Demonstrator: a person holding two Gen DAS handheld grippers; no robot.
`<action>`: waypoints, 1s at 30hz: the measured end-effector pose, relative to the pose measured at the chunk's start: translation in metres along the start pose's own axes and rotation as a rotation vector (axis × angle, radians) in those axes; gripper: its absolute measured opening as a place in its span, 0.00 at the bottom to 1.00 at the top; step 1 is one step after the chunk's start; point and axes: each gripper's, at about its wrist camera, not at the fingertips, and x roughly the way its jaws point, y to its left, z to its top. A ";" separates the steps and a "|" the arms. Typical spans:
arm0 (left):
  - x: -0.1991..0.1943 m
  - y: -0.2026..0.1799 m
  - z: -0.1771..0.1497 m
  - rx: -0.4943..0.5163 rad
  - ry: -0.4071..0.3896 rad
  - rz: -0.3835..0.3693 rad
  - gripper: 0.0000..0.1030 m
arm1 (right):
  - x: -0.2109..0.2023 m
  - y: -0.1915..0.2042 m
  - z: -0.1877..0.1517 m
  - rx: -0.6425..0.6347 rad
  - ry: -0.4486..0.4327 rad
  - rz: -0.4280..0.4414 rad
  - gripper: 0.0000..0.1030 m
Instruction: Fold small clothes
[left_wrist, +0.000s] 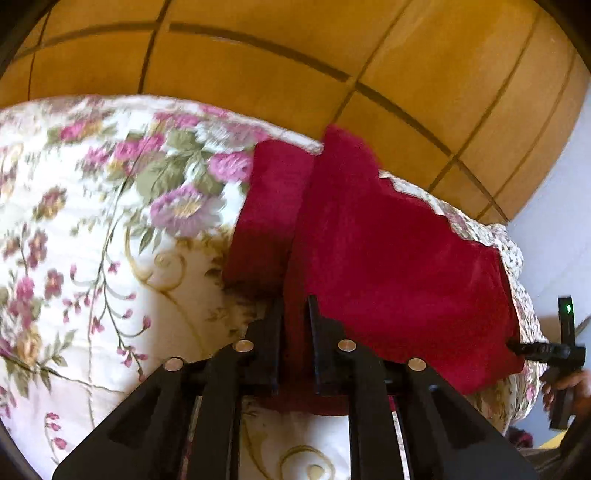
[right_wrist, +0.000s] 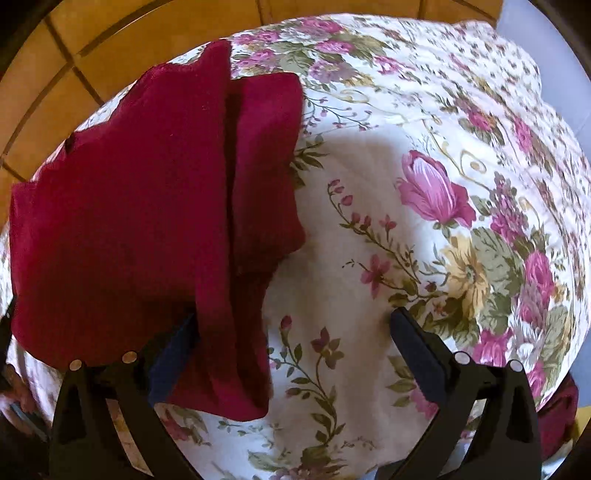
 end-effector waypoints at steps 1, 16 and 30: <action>-0.004 -0.002 0.002 0.002 -0.006 0.011 0.26 | -0.005 -0.002 0.001 0.018 -0.005 0.003 0.98; 0.015 -0.112 0.074 0.316 0.013 -0.021 0.55 | -0.046 0.027 0.043 -0.044 -0.284 0.009 0.98; 0.143 -0.123 0.088 0.559 0.112 0.325 0.55 | 0.020 0.094 0.089 -0.215 -0.276 -0.070 0.98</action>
